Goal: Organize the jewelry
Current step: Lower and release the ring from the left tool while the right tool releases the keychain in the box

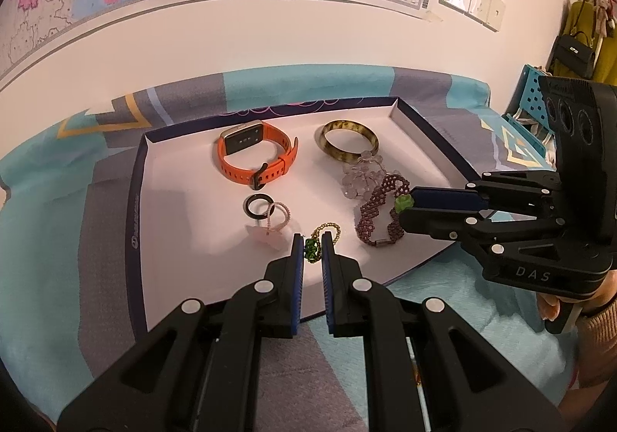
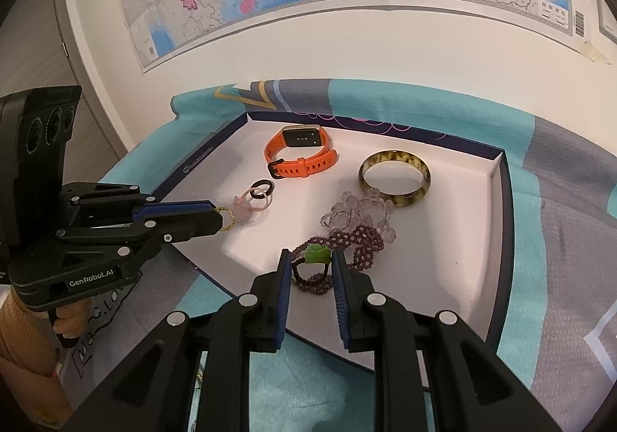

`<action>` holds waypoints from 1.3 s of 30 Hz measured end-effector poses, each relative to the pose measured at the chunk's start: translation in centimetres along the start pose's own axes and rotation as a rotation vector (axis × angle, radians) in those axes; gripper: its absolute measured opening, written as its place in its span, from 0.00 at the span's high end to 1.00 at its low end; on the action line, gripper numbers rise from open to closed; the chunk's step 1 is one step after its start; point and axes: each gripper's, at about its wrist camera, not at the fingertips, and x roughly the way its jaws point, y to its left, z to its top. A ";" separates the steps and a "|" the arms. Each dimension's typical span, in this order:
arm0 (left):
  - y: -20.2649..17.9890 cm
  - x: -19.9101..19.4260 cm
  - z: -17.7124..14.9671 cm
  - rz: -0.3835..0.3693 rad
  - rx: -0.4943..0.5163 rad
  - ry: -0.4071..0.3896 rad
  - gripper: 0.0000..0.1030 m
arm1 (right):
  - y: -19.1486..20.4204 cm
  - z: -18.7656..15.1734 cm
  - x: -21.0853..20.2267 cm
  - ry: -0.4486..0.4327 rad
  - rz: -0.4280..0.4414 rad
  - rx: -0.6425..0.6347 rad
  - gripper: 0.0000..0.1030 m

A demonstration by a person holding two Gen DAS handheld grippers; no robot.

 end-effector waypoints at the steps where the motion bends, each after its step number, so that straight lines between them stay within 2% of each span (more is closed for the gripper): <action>1: 0.0 0.1 0.0 0.001 0.000 0.001 0.91 | 0.0 0.0 0.1 0.003 0.000 0.000 0.81; 29: 0.8 2.2 0.4 0.038 -0.018 0.045 0.90 | -0.3 0.3 1.5 0.031 -0.024 0.006 0.82; 38: 1.3 2.5 0.2 0.049 -0.028 0.055 0.89 | -0.4 0.2 1.2 0.026 -0.027 0.018 0.82; 39: 1.3 2.5 0.2 0.050 -0.029 0.056 0.86 | -0.5 0.2 1.1 0.023 -0.028 0.021 0.81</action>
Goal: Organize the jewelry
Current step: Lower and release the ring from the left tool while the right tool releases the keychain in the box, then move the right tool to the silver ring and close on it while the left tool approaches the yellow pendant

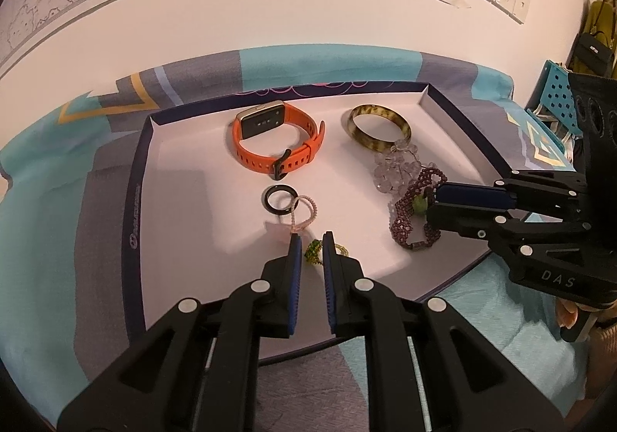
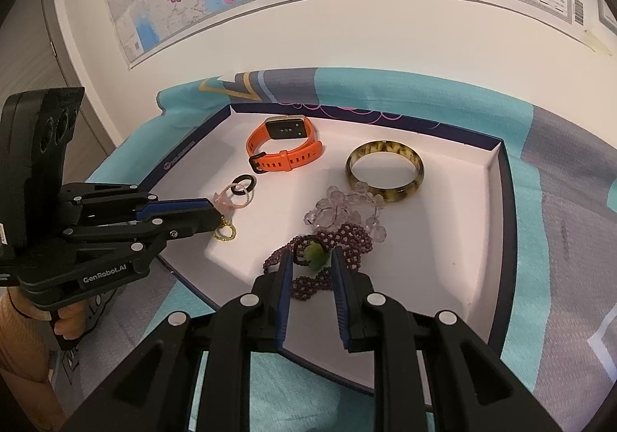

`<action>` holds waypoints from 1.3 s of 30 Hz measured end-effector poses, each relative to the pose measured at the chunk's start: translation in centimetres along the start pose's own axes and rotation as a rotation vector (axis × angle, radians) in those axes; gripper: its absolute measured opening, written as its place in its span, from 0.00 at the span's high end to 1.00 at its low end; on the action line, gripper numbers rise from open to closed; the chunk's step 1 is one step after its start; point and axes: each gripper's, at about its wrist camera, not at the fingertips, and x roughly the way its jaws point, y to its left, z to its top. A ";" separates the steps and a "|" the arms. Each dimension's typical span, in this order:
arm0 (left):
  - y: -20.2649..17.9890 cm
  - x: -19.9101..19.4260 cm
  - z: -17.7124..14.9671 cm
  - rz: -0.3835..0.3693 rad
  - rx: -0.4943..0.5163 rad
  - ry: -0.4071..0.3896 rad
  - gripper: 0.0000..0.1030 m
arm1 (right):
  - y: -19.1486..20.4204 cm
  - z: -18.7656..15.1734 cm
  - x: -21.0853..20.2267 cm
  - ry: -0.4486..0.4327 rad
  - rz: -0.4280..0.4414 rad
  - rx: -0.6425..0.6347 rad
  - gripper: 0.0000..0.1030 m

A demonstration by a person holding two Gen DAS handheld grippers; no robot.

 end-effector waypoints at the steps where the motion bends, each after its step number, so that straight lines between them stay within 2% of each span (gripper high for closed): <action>1: 0.0 -0.1 0.0 0.003 0.001 -0.003 0.83 | 0.0 0.0 -0.2 -0.003 0.000 0.003 0.81; 6: -0.1 -1.4 -0.2 0.019 0.002 -0.036 0.64 | -0.1 0.0 -1.3 -0.028 0.006 0.004 0.81; 9: -0.3 -2.3 -0.4 0.029 0.010 -0.054 0.62 | 0.0 -0.1 -2.2 -0.043 0.012 0.004 0.80; 10: -0.4 -2.8 -0.6 0.033 0.014 -0.062 0.58 | 0.1 -0.2 -2.6 -0.046 0.015 0.001 0.79; 13: -1.0 -4.2 -1.3 0.043 0.031 -0.090 0.52 | 0.4 -0.7 -3.5 -0.053 0.022 -0.011 0.72; 18: -1.7 -6.0 -2.6 0.019 0.051 -0.113 0.46 | 1.6 -2.3 -4.5 -0.035 0.041 -0.056 0.64; 23: -2.5 -6.8 -4.2 0.021 0.069 -0.105 0.45 | 2.7 -5.0 -5.2 0.005 0.037 -0.104 0.60; 30: -3.6 -7.4 -6.1 0.035 0.087 -0.099 0.39 | 3.7 -8.4 -5.9 0.050 0.042 -0.126 0.55; 39: -4.7 -7.5 -7.7 0.032 0.102 -0.078 0.36 | 5.6 -10.8 -6.4 0.078 0.041 -0.158 0.55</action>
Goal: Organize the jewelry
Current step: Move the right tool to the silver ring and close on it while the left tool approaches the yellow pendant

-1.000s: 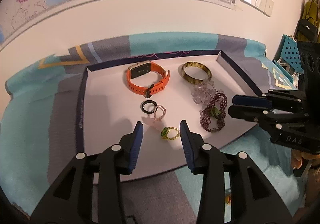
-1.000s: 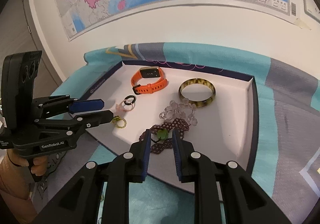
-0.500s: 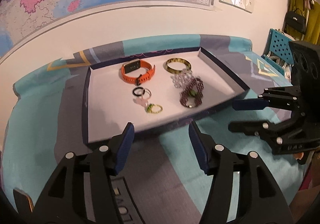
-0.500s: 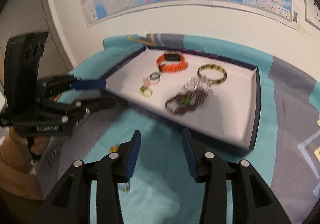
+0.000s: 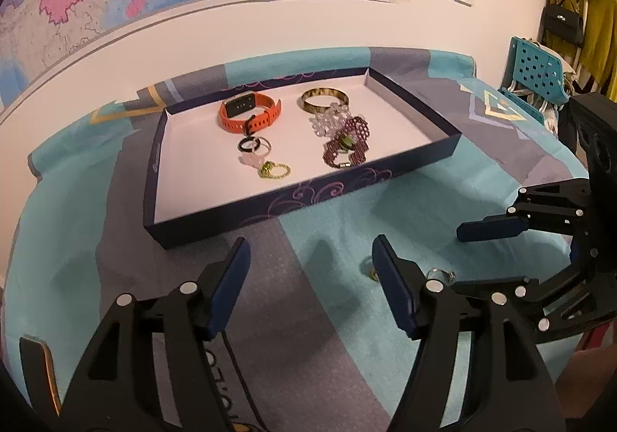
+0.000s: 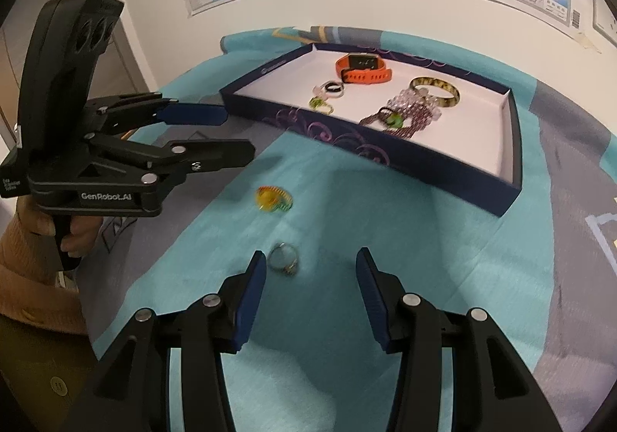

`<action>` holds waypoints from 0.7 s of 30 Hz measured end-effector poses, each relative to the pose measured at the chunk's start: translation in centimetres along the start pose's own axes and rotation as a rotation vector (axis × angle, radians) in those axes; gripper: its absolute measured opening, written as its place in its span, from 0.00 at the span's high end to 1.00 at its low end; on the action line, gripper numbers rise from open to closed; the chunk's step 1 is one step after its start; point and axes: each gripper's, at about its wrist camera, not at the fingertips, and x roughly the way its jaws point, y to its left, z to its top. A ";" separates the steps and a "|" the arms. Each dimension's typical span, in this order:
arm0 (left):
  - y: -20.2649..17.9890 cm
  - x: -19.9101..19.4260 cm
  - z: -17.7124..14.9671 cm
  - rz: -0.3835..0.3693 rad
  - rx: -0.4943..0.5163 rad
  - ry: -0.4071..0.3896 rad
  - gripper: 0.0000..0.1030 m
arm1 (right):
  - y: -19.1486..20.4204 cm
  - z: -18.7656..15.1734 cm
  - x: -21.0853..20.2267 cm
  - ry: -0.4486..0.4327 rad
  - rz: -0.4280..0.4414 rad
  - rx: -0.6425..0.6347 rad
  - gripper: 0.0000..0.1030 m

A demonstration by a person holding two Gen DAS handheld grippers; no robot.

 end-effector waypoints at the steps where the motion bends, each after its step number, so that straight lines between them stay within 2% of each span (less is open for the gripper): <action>1: -0.1 0.0 -0.1 -0.002 0.001 0.002 0.36 | 0.2 0.0 0.0 0.001 -0.003 -0.005 0.55; 8: -0.5 0.2 -1.2 -0.016 0.009 0.030 0.36 | 1.6 -0.6 0.0 0.001 -0.051 -0.050 0.56; 14: -0.8 0.5 -1.7 -0.033 0.018 0.043 0.36 | 2.1 -0.3 0.3 -0.003 -0.051 -0.055 0.68; 19: -1.5 1.0 -1.7 -0.053 0.035 0.053 0.42 | 2.4 -0.2 0.5 0.002 -0.044 -0.061 0.78; 21: -1.8 1.2 -1.6 -0.060 0.046 0.059 0.45 | 2.3 -0.1 0.5 0.003 -0.040 -0.063 0.89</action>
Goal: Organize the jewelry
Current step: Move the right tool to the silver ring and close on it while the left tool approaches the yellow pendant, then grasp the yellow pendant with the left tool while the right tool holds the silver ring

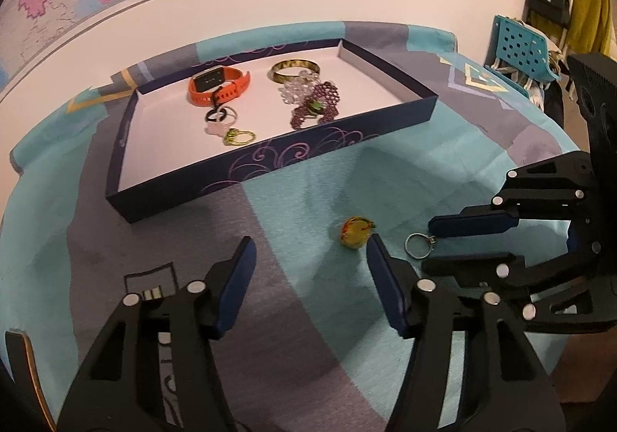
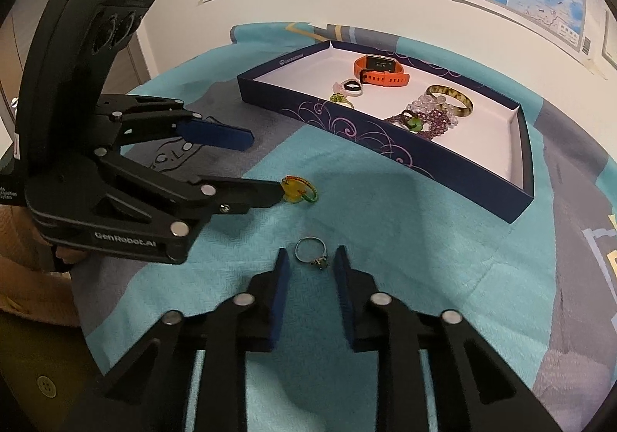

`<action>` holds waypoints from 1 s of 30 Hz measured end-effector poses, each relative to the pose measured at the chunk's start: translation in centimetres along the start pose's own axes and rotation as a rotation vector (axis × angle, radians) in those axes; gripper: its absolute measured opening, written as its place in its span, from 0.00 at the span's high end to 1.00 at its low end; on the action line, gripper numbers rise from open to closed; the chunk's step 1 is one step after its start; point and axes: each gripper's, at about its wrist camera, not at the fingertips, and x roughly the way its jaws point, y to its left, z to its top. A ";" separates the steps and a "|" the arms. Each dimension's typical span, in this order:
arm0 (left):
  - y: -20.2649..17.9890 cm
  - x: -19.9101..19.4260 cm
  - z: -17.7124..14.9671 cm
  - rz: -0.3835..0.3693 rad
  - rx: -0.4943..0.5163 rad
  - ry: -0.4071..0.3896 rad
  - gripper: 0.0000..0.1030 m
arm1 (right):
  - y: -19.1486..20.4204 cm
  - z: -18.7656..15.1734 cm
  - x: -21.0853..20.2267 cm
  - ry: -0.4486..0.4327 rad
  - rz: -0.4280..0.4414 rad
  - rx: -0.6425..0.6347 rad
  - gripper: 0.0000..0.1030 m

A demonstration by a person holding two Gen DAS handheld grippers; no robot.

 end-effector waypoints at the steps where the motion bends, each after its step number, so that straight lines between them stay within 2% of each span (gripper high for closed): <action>1: -0.1 0.1 0.0 -0.004 0.003 0.003 0.45 | 0.0 0.1 0.0 0.000 -0.001 0.001 0.93; 2: -0.2 0.3 0.1 -0.008 0.006 0.006 0.46 | -0.1 0.1 0.0 0.000 -0.002 0.002 0.97; 4: -0.4 0.5 0.2 -0.019 0.010 0.015 0.50 | -0.3 0.2 0.0 -0.001 0.008 0.013 0.97; 10: -0.4 1.1 0.6 -0.048 0.004 0.027 0.54 | -1.2 0.2 0.0 -0.005 0.019 0.054 0.97; 14: -0.6 1.5 0.9 -0.046 0.008 0.033 0.60 | -1.4 0.3 0.0 -0.007 0.020 0.061 0.90; 17: -0.8 1.5 1.0 -0.046 0.012 0.032 0.69 | -1.4 0.5 0.2 -0.007 0.018 0.057 0.87; 19: -0.7 1.6 1.0 -0.047 0.008 0.032 0.77 | -1.4 0.7 0.4 -0.005 0.018 0.057 0.80; 21: -0.6 1.5 1.0 -0.050 0.002 0.032 0.82 | -1.3 0.8 0.5 -0.002 0.018 0.048 0.79; 24: -0.5 1.5 0.9 -0.055 -0.008 0.030 0.83 | -1.2 1.0 0.8 0.002 0.020 0.039 0.78; 29: -0.2 1.5 0.9 -0.065 -0.030 0.028 0.83 | -1.5 1.1 0.7 -0.007 0.024 0.053 0.89; 30: -0.2 1.4 0.9 -0.065 -0.033 0.027 0.83 | -1.6 1.1 0.6 -0.011 0.028 0.056 0.96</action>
